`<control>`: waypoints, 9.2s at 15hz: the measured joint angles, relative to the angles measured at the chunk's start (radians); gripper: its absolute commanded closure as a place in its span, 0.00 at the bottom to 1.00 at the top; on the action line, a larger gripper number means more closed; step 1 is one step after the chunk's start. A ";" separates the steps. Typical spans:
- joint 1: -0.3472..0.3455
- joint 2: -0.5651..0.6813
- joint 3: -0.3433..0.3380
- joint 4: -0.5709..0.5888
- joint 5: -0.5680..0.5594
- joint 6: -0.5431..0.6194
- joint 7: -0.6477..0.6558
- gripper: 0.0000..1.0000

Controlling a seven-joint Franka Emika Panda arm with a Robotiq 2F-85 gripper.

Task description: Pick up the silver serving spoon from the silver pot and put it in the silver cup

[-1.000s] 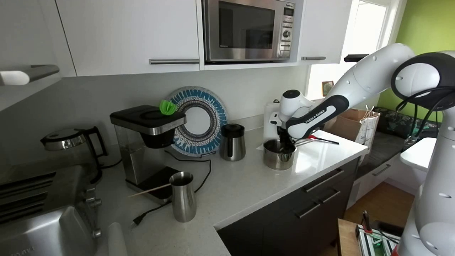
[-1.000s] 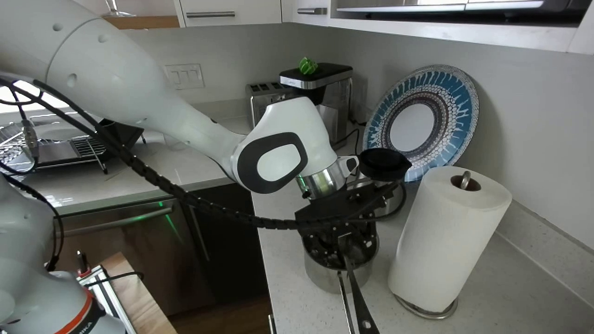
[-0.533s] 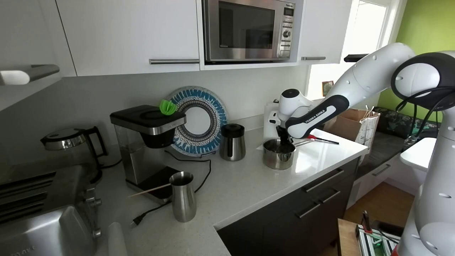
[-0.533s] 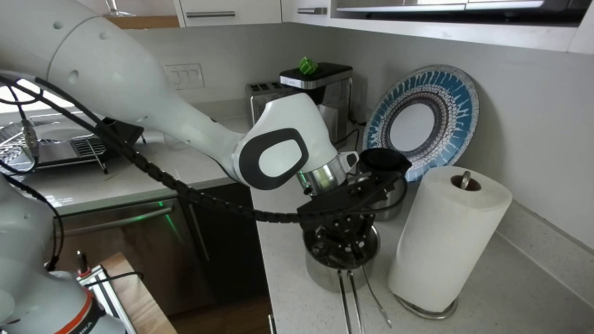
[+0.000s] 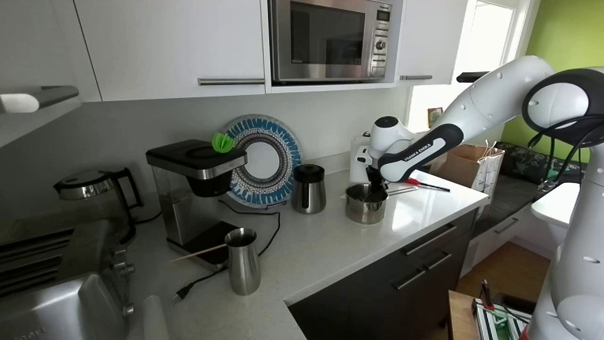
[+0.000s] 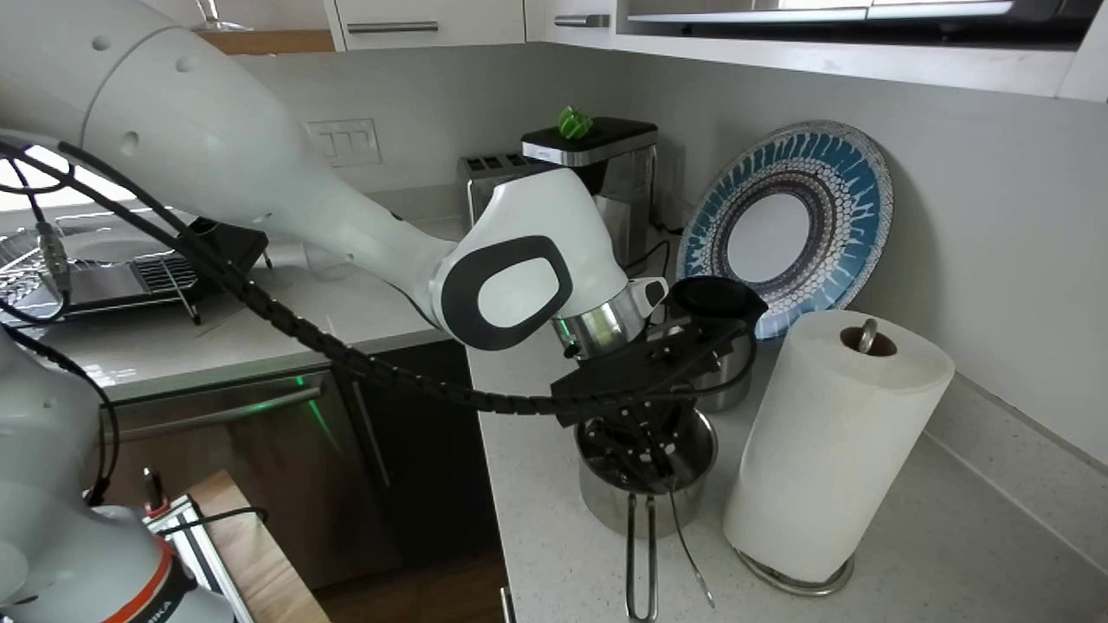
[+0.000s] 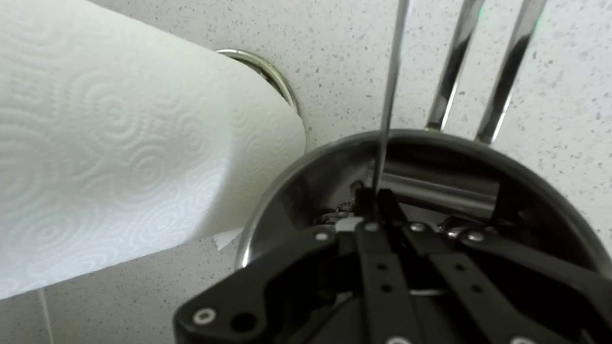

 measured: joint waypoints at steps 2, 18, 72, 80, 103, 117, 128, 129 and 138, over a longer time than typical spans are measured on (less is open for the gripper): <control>-0.002 -0.039 0.000 0.000 0.067 -0.020 -0.035 0.99; 0.071 -0.236 -0.099 0.034 0.881 -0.279 -0.560 0.99; 0.311 -0.222 0.200 0.049 2.229 -0.654 -1.125 0.96; 0.305 -0.175 0.241 0.059 2.412 -0.675 -1.189 0.99; 0.306 0.078 0.289 0.094 2.576 -0.681 -1.320 0.99; 0.309 0.197 0.287 0.099 2.576 -0.637 -1.337 0.99; 0.313 0.196 0.284 0.103 2.565 -0.630 -1.327 0.41; 0.314 0.193 0.285 0.107 2.565 -0.630 -1.327 0.32; 0.317 0.039 0.289 0.137 2.518 -0.630 -1.265 0.00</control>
